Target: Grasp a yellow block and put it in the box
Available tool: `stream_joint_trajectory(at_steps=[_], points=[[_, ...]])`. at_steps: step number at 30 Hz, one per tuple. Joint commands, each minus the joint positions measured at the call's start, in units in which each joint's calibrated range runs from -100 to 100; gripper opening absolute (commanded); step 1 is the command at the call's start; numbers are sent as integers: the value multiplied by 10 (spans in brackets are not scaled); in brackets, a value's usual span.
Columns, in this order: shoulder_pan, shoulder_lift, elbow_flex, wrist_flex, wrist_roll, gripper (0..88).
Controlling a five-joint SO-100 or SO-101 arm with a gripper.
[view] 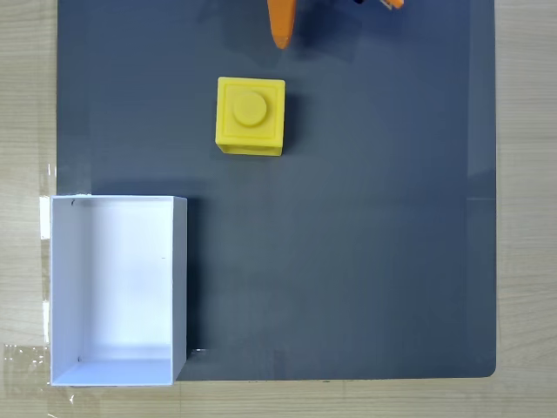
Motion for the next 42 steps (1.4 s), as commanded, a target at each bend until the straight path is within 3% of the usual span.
stream_joint_trajectory(at_steps=[1, 16, 23, 30, 39, 42], points=[[-1, 2, 0, 1, 1, 29], [3, 4, 0, -8, 2, 29], [43, 98, -54, -104, 2, 29], [-1, 320, -276, -108, 0, 35], [-37, 553, -624, -15, 2, 36], [-29, 623, -711, 39, 33, 36]])
